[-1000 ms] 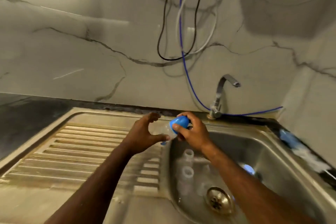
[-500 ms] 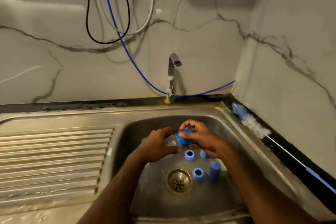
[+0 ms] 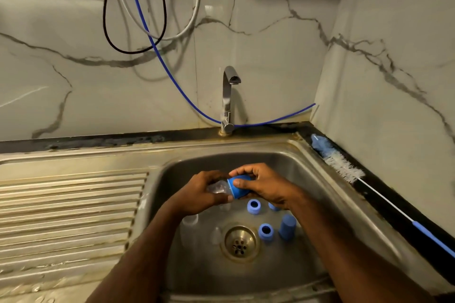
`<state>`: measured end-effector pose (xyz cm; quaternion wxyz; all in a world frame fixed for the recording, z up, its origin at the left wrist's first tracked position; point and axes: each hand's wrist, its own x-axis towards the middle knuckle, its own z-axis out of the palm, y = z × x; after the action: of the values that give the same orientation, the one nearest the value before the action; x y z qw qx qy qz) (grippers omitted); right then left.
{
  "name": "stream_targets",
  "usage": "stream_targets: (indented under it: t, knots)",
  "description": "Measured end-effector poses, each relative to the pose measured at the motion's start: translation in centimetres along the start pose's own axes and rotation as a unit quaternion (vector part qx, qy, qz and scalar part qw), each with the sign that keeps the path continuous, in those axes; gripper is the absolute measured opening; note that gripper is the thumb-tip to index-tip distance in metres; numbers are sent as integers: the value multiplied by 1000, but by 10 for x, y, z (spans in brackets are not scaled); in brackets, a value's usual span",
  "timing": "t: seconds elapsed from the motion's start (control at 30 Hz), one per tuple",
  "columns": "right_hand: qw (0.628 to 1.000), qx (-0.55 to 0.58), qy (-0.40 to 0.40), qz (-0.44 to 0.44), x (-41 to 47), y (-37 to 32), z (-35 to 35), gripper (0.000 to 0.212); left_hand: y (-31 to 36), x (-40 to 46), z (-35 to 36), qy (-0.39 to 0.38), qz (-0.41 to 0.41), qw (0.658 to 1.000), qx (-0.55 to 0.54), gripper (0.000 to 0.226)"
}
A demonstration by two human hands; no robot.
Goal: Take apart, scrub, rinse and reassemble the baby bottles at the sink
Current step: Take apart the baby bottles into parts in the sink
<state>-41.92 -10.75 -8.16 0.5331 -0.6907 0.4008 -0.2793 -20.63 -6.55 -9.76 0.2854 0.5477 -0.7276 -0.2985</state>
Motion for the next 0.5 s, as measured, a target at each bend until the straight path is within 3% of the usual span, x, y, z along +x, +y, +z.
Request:
stream_targets:
  t: [0.5]
  knots:
    - [999,7,-37,-10,-2,1,-2,43,4,-2,-2,-5,10,998,-62,52]
